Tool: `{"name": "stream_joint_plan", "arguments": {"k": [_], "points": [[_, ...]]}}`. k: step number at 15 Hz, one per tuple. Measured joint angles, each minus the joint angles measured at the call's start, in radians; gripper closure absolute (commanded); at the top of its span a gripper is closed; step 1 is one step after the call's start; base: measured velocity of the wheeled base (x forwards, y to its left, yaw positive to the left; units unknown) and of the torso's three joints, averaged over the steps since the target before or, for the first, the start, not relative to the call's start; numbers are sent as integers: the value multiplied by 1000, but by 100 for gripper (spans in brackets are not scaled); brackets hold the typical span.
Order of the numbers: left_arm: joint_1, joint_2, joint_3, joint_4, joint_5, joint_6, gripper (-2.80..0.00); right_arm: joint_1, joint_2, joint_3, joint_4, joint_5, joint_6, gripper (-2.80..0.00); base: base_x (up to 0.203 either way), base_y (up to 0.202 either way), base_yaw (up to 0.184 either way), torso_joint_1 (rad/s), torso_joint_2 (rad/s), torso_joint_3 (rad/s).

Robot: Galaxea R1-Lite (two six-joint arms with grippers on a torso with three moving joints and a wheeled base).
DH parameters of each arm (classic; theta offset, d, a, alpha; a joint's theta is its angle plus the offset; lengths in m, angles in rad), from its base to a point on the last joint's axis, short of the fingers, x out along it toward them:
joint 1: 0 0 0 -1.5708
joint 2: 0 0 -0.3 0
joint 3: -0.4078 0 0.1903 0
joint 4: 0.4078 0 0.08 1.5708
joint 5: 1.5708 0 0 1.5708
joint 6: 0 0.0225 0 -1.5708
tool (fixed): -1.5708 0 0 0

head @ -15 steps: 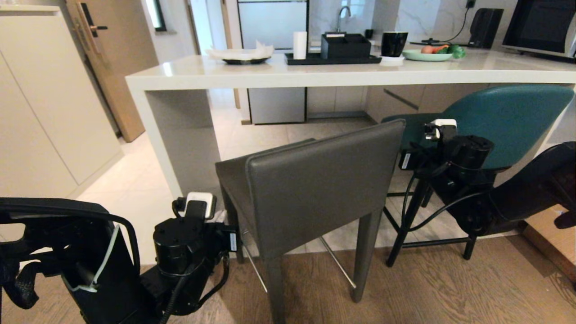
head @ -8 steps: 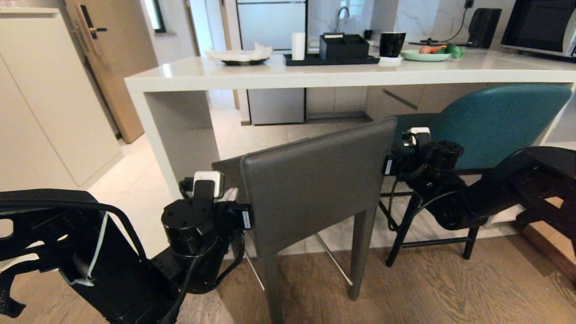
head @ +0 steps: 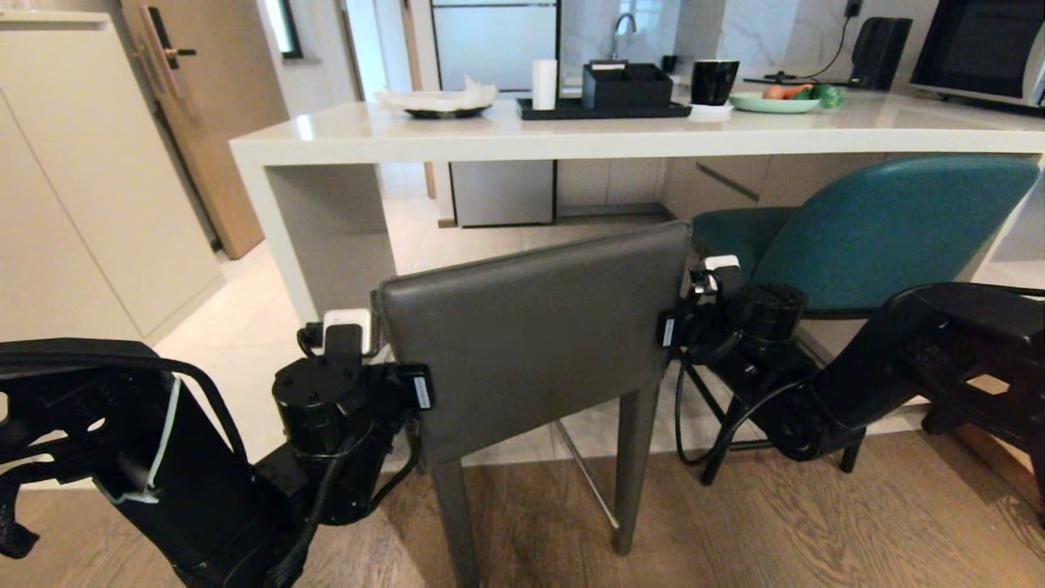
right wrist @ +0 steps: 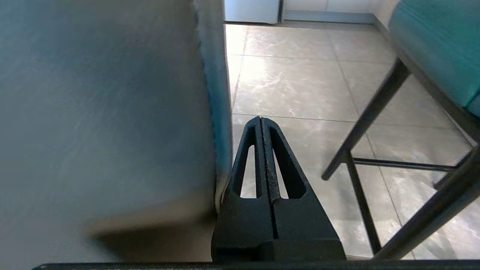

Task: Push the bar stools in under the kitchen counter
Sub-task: Push the gray chair back under the dining table

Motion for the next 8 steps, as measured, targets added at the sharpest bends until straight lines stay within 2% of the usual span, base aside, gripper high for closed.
{"name": "stream_joint_plan", "arguments": {"k": [5,8], "points": [[95,30,-15,-10,-44,-8,0,50,-69,170,-103,0,-1,0,0,0,0,0,0,0],[113,63,-50,-3,-59,-8,0,107,-116,242,-128,10,-2,0,0,0,0,0,0,0]]}}
